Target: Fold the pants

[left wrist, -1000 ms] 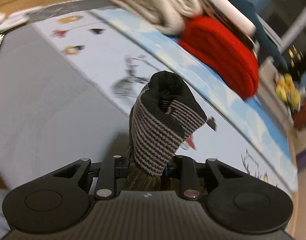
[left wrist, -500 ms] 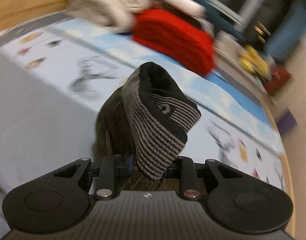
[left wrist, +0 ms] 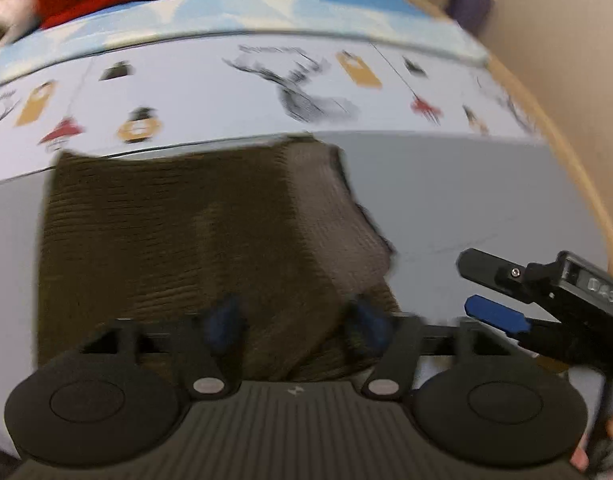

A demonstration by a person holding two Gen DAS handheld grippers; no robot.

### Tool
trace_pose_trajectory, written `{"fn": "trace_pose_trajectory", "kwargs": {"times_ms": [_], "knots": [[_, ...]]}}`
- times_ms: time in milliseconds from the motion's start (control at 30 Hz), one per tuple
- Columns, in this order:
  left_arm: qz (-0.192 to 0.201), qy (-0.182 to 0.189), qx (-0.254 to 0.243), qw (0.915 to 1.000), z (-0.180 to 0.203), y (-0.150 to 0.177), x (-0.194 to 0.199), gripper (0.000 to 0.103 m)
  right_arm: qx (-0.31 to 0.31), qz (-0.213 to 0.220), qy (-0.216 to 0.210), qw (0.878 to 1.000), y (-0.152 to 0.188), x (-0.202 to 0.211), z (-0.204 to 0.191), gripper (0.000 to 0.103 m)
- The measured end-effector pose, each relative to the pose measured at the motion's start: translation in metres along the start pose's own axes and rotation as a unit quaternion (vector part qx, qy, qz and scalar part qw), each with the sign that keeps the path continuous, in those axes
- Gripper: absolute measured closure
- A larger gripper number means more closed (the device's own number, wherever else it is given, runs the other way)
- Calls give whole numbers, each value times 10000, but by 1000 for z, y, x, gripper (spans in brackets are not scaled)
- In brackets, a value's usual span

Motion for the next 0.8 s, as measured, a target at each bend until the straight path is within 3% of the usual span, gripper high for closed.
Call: {"fn": "trace_pose_trajectory", "kwargs": {"times_ms": [100, 233, 367, 433, 467, 500, 567, 667, 733, 800], "knots": [[588, -388, 427, 9966, -56, -3, 35, 18, 70, -104, -247, 9996, -7, -15, -13, 27], [672, -1068, 822, 9886, -116, -1, 46, 18, 441, -527, -637, 9956, 0, -45, -45, 27], [444, -1245, 1541, 9792, -160, 8, 34, 18, 1119, -811, 30, 9904, 19, -76, -61, 28], [331, -1281, 1662, 9772, -175, 16, 28, 18, 1205, -965, 212, 9878, 26, -87, -61, 51], [296, -1282, 1675, 9770, -179, 20, 26, 18, 1247, -1002, 306, 9867, 27, -91, -60, 67], [278, -1260, 1651, 9778, -180, 25, 27, 18, 1258, -1017, 292, 9864, 27, -93, -62, 73], [233, -1277, 1575, 9789, -181, 29, 23, 18, 1421, -901, 160, 9856, 25, -90, -71, 75], [171, -1246, 1535, 9801, -181, 33, 15, 18, 1489, -729, 76, 9861, 26, -82, -75, 75], [198, -1295, 1554, 9791, -183, 34, 15, 18, 1240, -810, 496, 9877, 26, -88, -61, 63], [241, -1311, 1589, 9783, -184, 34, 13, 18, 787, -886, 832, 9895, 26, -94, -45, 42]]}}
Point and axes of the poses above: each gripper's, at about its wrist camera, not at the fingertips, and x roughly against the way its jaws point, z to its right, y to its underside, the point moved 7 cm from there along -x, roughly the way its jaws point, and after that the axes turned 3 degrees about -z, right-handed, at the moved point
